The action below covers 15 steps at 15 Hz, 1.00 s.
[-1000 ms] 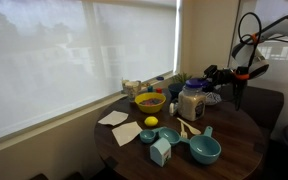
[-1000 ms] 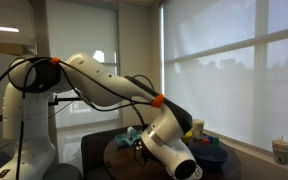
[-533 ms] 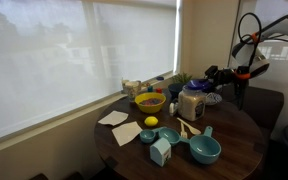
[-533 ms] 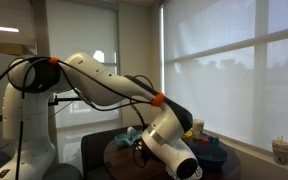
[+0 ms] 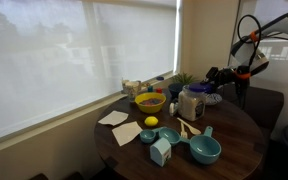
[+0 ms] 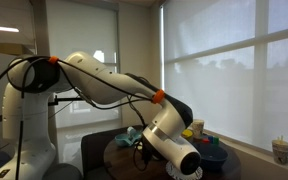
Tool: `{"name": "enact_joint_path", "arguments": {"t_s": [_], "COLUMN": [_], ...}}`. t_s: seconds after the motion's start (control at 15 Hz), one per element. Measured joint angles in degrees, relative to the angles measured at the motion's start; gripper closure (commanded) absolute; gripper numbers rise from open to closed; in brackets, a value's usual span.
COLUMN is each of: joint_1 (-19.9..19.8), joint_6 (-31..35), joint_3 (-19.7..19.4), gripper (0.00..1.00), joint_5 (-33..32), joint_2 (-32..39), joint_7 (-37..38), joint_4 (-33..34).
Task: Place the blue lid on top of the jar
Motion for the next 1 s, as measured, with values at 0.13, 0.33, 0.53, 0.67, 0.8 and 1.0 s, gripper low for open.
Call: {"name": "enact_joint_path", "arguments": {"t_s": [0.13,0.33,0.53,0.67,0.8,1.0], "joint_1": [0.00,0.01,0.02,0.03,0.08,0.13], "joint_6": [0.89,2.61,4.26,5.03,5.86,6.50], "joint_3": [0.00,0.01,0.05,0.17,0.32,0.48], "gripper": [0.98,0.94,0.94,0.94,0.93,0.91], "joint_5": [-0.35,-1.17,-1.88,-1.92,-1.93,-1.93], "joint_2": [-0.10,-0.39,-0.71,-0.80,-0.80,-0.80], "joint_7": [-0.05,-0.08,-0.08,-0.30,-0.47,-0.90], "joint_4": [0.71,1.80,2.55,2.88,3.20,3.38]}}
